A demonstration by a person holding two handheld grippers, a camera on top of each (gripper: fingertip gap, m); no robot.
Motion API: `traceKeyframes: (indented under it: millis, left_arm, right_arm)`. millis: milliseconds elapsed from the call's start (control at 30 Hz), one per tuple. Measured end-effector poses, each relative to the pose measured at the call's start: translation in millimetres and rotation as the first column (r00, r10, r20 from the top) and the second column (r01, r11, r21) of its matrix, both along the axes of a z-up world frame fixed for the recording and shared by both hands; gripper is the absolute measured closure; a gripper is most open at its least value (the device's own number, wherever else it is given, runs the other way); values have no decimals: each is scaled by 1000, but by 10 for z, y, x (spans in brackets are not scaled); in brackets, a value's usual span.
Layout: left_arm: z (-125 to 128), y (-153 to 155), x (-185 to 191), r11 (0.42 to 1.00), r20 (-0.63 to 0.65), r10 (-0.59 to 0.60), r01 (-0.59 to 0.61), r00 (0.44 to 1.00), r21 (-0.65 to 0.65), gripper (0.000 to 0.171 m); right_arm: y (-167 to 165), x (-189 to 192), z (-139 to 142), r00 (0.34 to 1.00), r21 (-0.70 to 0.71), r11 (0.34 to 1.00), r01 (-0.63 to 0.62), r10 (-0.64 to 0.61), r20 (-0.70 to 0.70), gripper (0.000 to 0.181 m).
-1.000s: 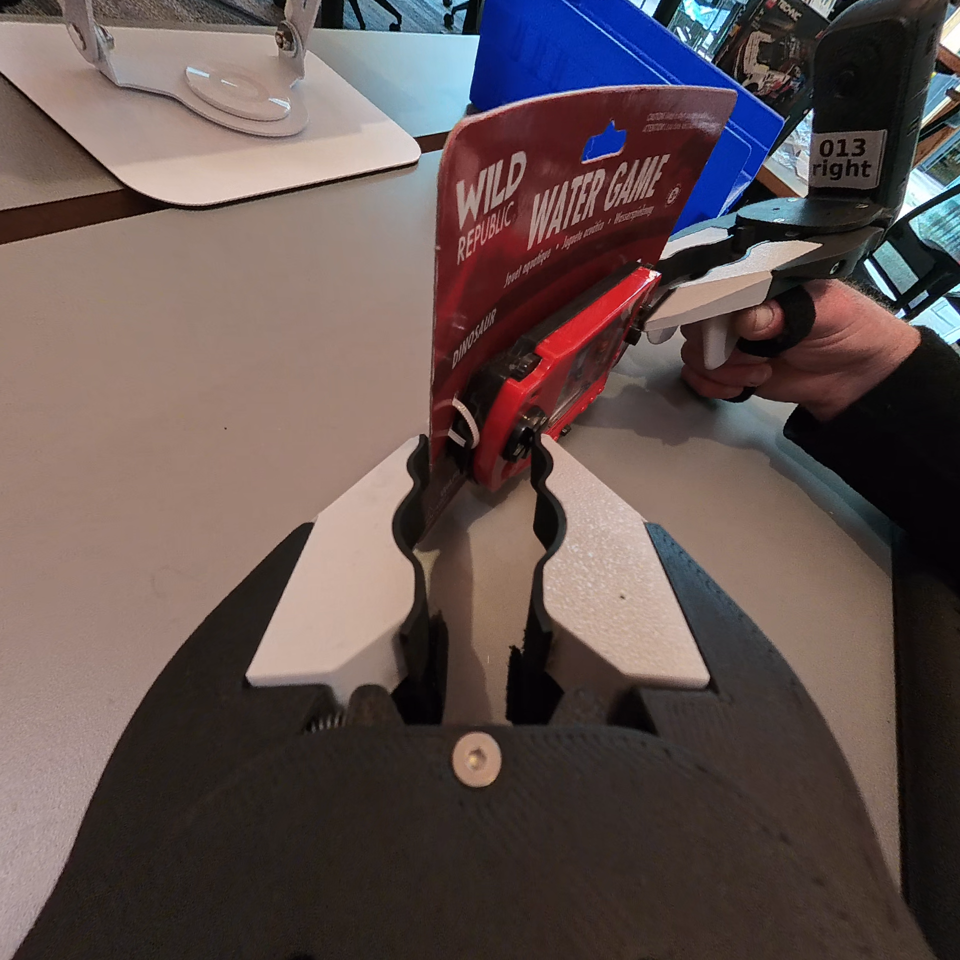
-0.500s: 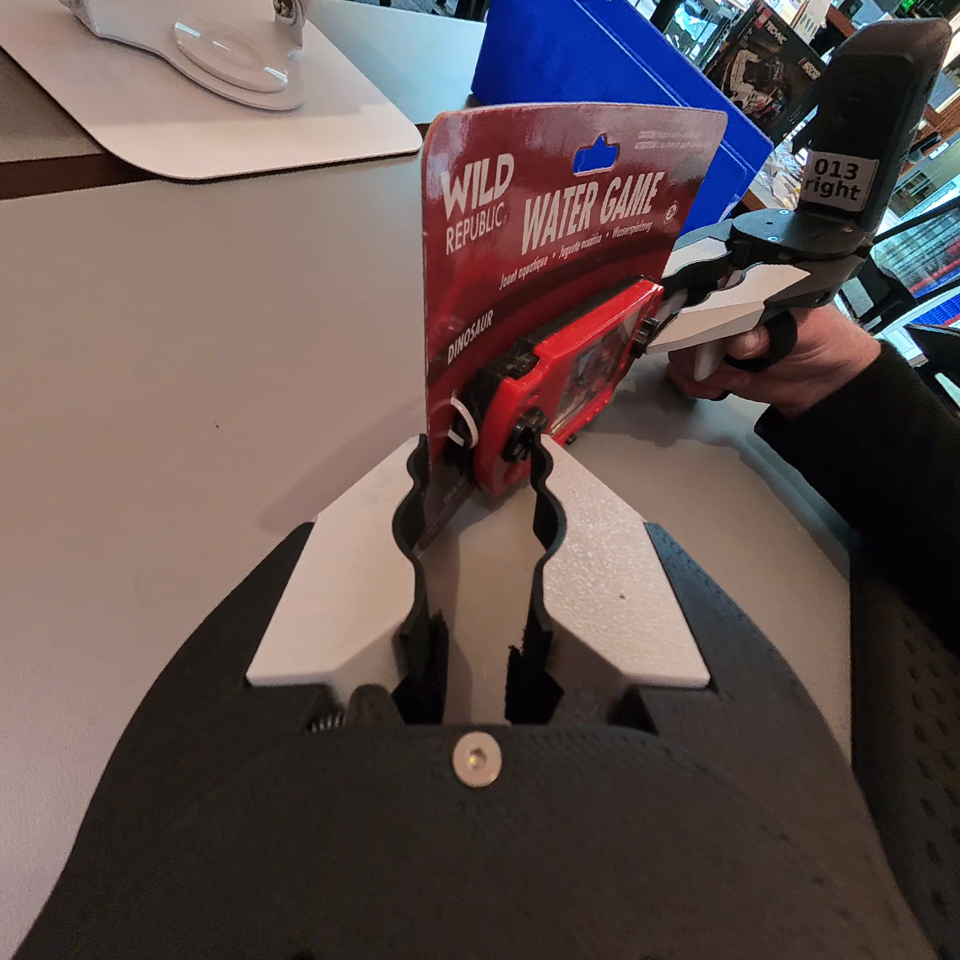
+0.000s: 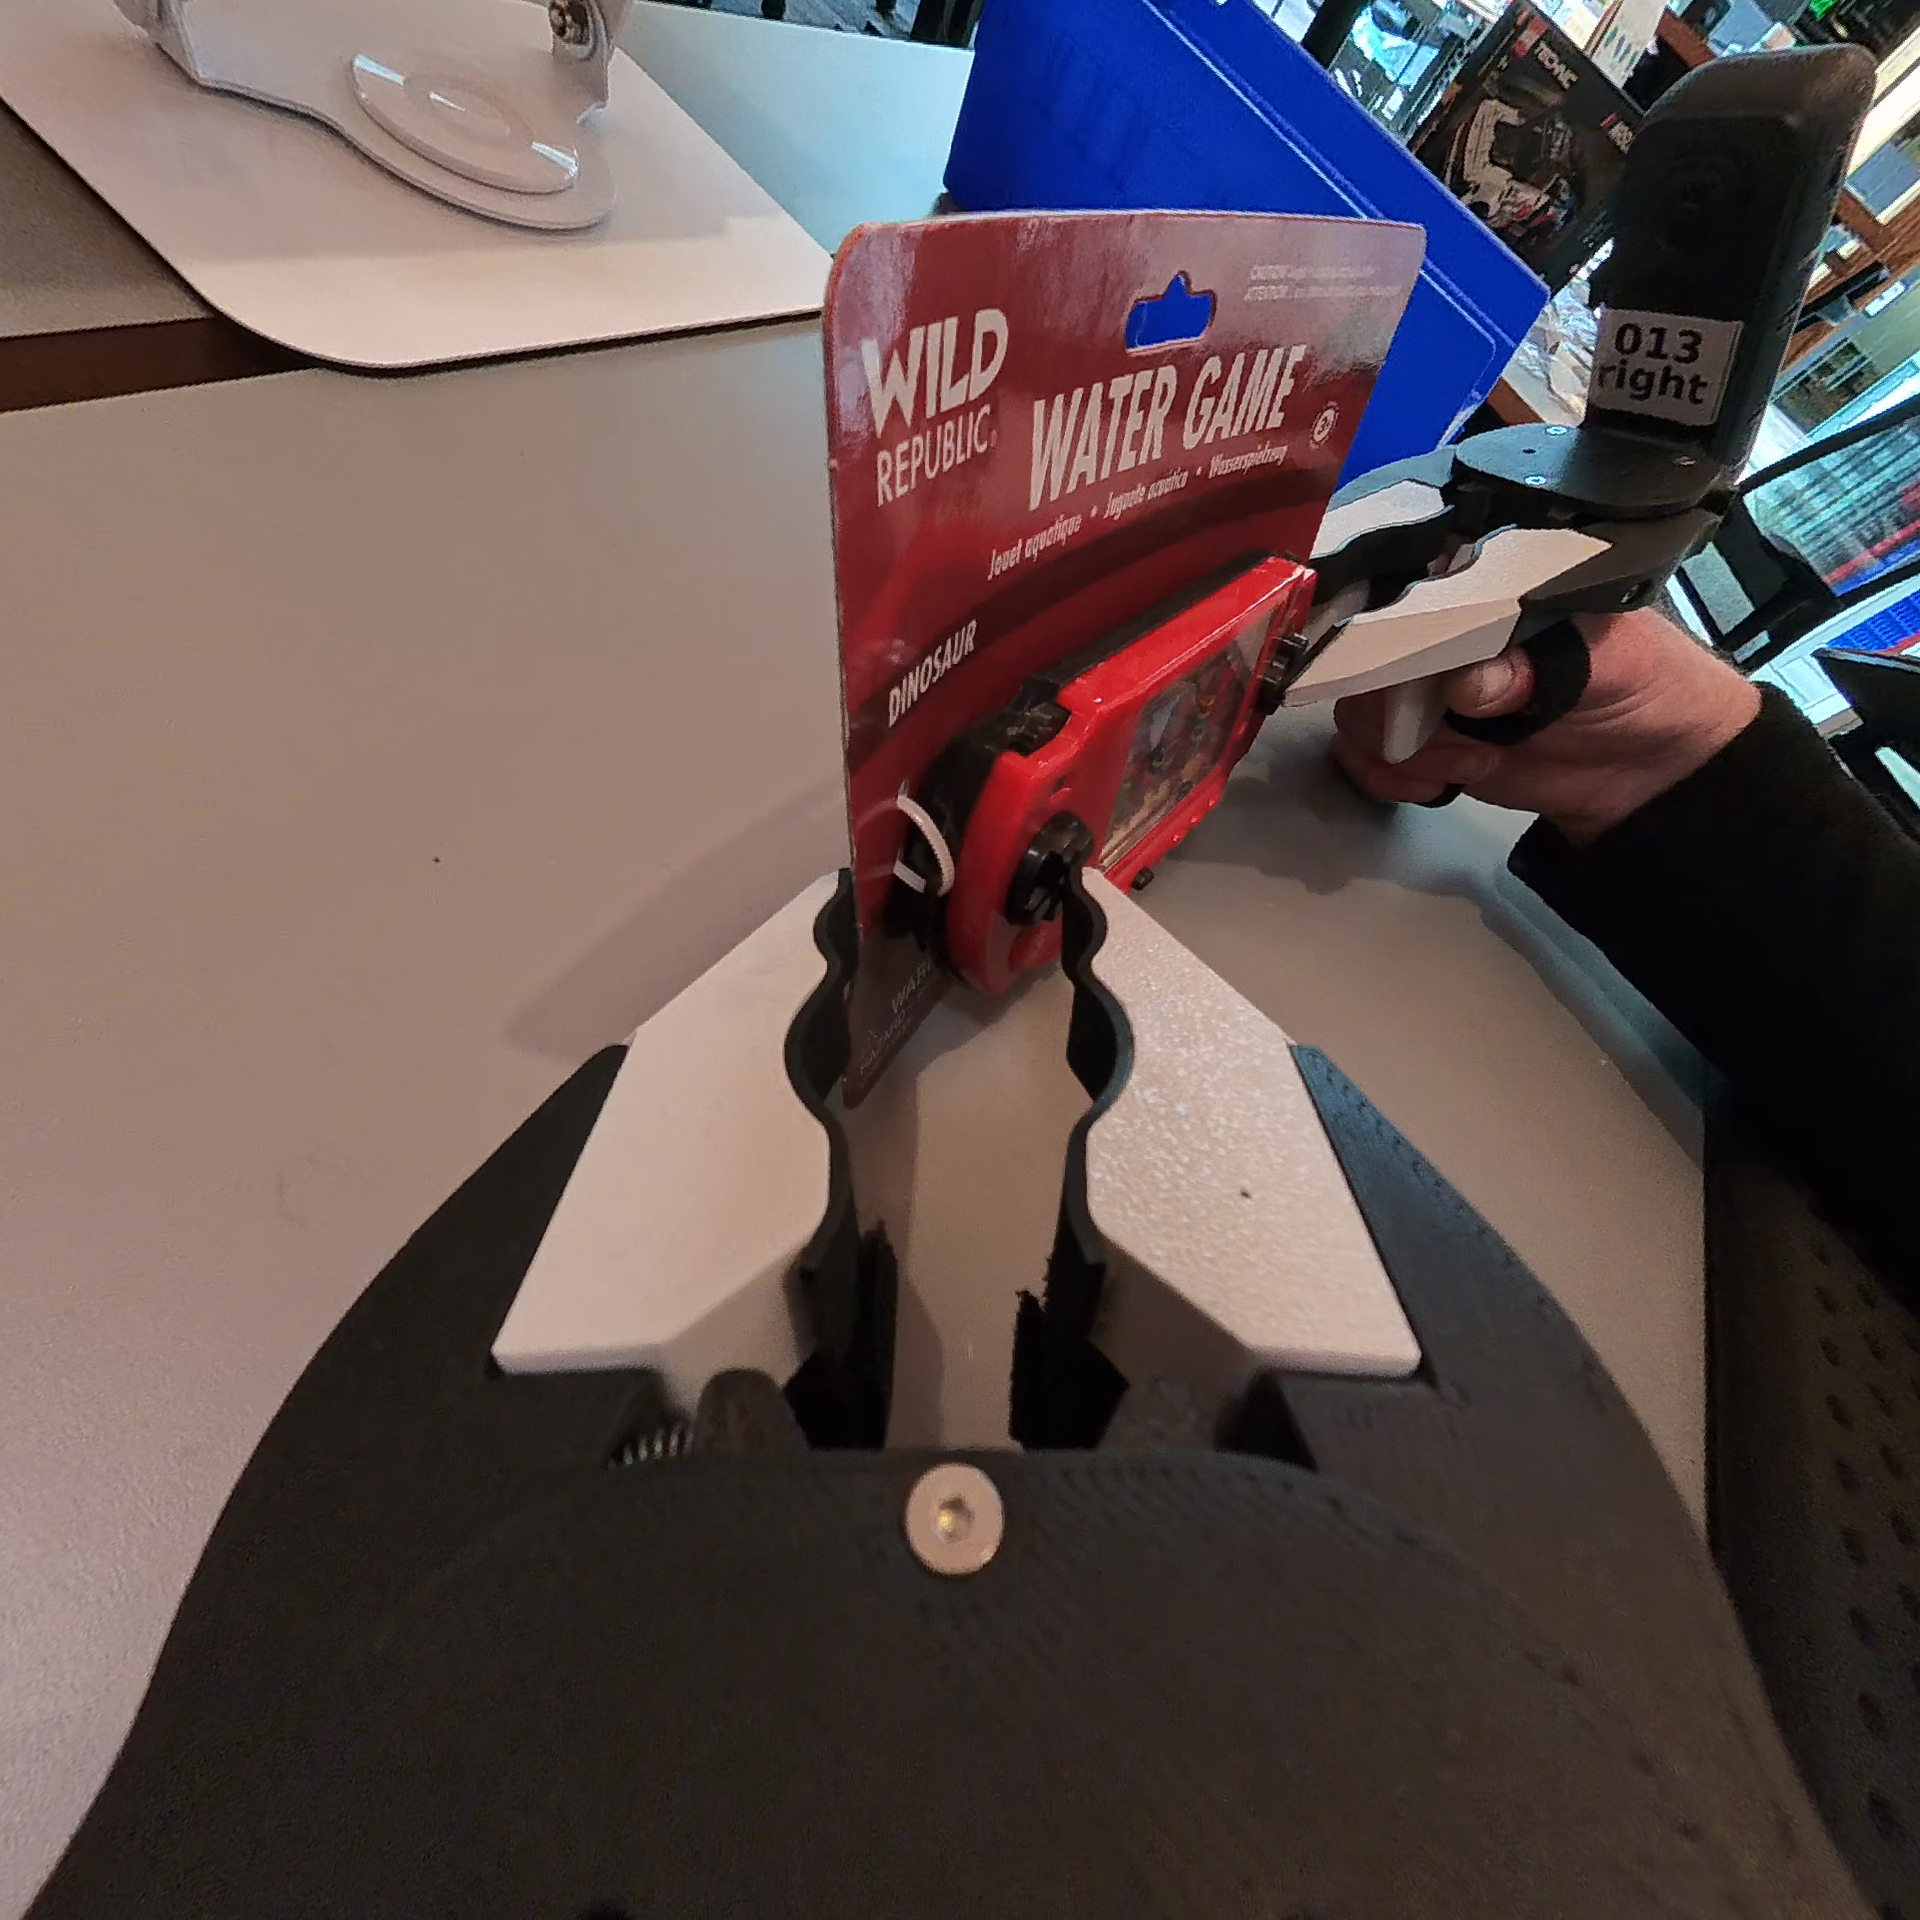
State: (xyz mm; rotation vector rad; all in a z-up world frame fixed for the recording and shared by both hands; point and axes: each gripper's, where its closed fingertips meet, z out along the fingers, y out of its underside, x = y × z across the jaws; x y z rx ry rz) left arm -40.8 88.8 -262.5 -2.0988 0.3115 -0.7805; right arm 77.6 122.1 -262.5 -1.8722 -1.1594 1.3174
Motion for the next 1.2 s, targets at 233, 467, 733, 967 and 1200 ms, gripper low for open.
traceKeyframes:
  millis: [233, 467, 733, 967, 1200]
  left_arm:
    - [-3, 4, 0, 1000, 2, 3, -3, 1000, -2, 135]
    - [-3, 1, 2, 1000, 0, 4, -4, 1000, -2, 134]
    - [-5, 0, 6, 1000, 0, 3, -3, 1000, -4, 134]
    - [-11, -2, 13, 1000, -2, 3, -3, 1000, -6, 134]
    - [-8, -4, 14, 1000, -1, 4, -4, 1000, -6, 135]
  right_arm:
    - [5, 0, 0, 1000, -1, 1000, 3, -3, -1, 151]
    - [5, 3, 0, 1000, -2, 1000, 3, -3, 0, 151]
    - [11, 6, 1, 1000, -3, 1000, 4, -4, 0, 151]
    - [12, 11, 3, 1000, 6, 1000, 4, -4, 4, 153]
    - [2, 12, 9, 1000, 6, 1000, -2, 2, 13, 157]
